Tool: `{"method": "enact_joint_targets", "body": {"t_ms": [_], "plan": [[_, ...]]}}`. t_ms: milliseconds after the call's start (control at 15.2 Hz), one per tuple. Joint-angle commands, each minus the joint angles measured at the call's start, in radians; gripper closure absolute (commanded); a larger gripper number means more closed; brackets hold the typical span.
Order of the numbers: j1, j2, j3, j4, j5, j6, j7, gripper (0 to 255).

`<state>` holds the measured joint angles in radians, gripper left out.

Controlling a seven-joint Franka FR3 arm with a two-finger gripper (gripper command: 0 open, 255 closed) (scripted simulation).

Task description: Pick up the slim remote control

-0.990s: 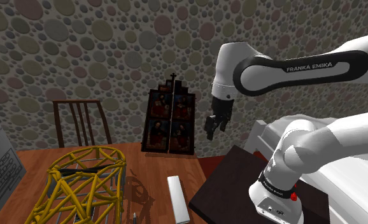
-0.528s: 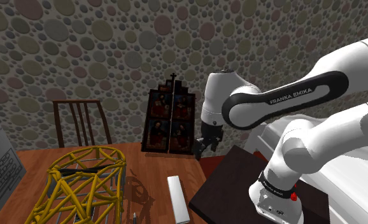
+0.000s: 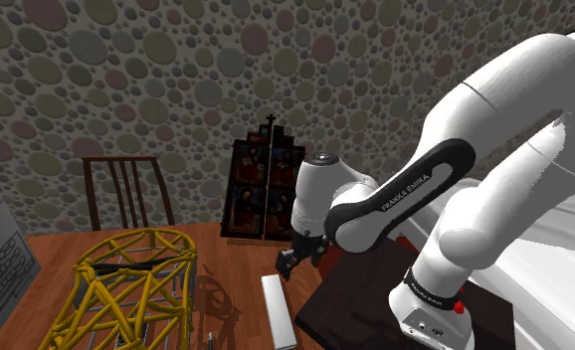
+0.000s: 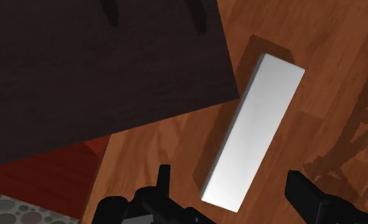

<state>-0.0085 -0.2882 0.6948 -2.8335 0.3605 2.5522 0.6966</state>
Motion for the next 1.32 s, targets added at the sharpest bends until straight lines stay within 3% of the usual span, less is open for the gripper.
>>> {"method": "enact_joint_targets", "body": {"t_ms": [0,66,198,264,330,462,858,990,1056,1254], "plan": [[-0.07,0.133,0.082,0.029,-0.102,0.11,0.137,0],[-0.117,0.201,0.119,0.042,-0.196,0.157,0.229,0],[-0.18,0.355,0.131,0.08,-0.515,0.228,0.507,0],[-0.159,0.431,0.081,0.109,-0.691,0.244,0.658,0],[-0.103,0.496,0.006,0.142,-0.824,0.254,0.78,0],[-0.019,0.533,-0.087,0.161,-0.881,0.272,0.833,0],[0.107,0.641,-0.25,0.203,-1.064,0.33,0.973,0],[0.119,0.651,-0.265,0.207,-1.079,0.335,0.985,0],[0.12,0.651,-0.267,0.206,-1.081,0.337,0.986,255],[0.12,0.65,-0.266,0.205,-1.08,0.337,0.987,255]]}}
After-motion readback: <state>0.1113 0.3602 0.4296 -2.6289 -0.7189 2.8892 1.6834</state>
